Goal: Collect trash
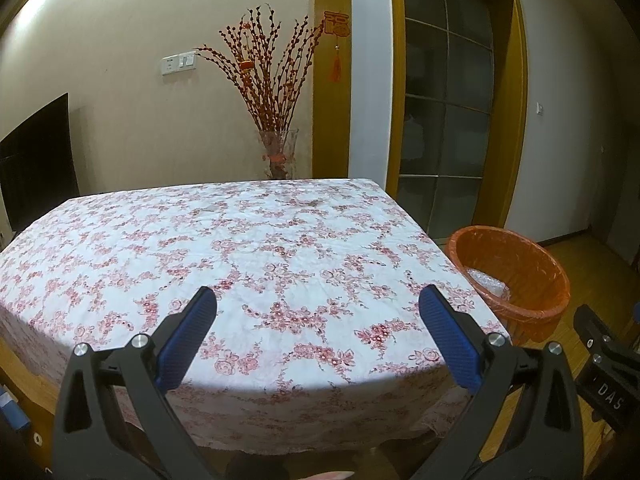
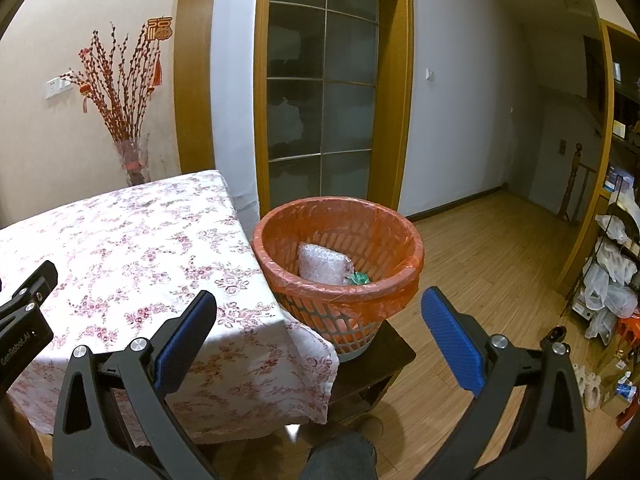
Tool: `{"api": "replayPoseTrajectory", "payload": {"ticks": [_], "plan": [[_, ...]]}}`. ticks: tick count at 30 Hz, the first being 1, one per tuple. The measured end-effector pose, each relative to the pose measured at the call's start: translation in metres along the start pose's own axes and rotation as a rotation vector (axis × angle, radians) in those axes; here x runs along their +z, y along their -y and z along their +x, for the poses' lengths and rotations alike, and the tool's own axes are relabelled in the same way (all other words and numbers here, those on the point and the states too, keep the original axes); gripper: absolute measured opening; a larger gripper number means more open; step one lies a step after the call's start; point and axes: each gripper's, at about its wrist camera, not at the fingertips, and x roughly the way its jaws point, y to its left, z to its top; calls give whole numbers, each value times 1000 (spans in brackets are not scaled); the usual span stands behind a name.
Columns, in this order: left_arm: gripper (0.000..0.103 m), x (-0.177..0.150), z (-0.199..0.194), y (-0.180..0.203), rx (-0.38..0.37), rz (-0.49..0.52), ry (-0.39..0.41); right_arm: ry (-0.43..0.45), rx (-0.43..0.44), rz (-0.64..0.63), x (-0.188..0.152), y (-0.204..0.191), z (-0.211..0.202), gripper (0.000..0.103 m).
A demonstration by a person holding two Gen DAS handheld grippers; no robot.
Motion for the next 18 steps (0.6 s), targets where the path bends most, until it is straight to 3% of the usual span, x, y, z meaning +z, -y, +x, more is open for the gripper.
{"api": "replayPoseTrajectory", "payload": {"ticks": [18], "plan": [[99,0,0,-3,5,-6,1,-5,3,1,-3,0,0,101]]}}
